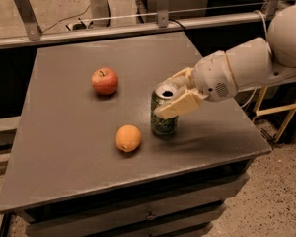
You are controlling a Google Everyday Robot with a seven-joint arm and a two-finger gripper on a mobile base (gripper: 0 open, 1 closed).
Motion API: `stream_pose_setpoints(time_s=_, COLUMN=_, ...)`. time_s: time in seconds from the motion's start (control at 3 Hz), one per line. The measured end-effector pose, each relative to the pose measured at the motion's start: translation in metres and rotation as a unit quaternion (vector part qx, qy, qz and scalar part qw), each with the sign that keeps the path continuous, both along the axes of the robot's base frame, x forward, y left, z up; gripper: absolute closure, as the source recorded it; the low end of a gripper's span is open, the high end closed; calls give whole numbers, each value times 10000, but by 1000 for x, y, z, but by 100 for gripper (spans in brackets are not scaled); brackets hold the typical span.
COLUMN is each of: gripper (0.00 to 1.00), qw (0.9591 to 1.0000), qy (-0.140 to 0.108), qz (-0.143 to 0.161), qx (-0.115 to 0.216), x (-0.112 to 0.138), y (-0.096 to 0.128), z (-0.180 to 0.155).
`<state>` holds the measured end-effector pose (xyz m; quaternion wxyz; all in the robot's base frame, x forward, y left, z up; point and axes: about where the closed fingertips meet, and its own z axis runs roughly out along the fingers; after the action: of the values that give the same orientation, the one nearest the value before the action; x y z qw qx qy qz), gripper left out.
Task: Move green can near orange
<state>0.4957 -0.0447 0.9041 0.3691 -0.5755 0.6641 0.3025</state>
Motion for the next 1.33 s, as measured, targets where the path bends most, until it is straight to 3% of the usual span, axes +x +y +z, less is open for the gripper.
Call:
stream_pose_setpoints(time_s=0.33, gripper=51, qw=10000, qy=32, qz=44, qx=-6, x=-3, y=3, z=-6)
stream_pose_setpoints(time_s=0.67, gripper=19, qw=9998, qy=-77, qz=108, qx=175, x=-8, y=5, z=-1)
stream_pose_setpoints(time_s=1.0, gripper=0, qw=9994, qy=-177, qz=90, qx=296, x=-10, y=-1, z=5)
stream_pose_setpoints(time_s=1.33, gripper=0, qw=9983, qy=-322, qz=-57, qx=492, x=-2, y=-26, z=21)
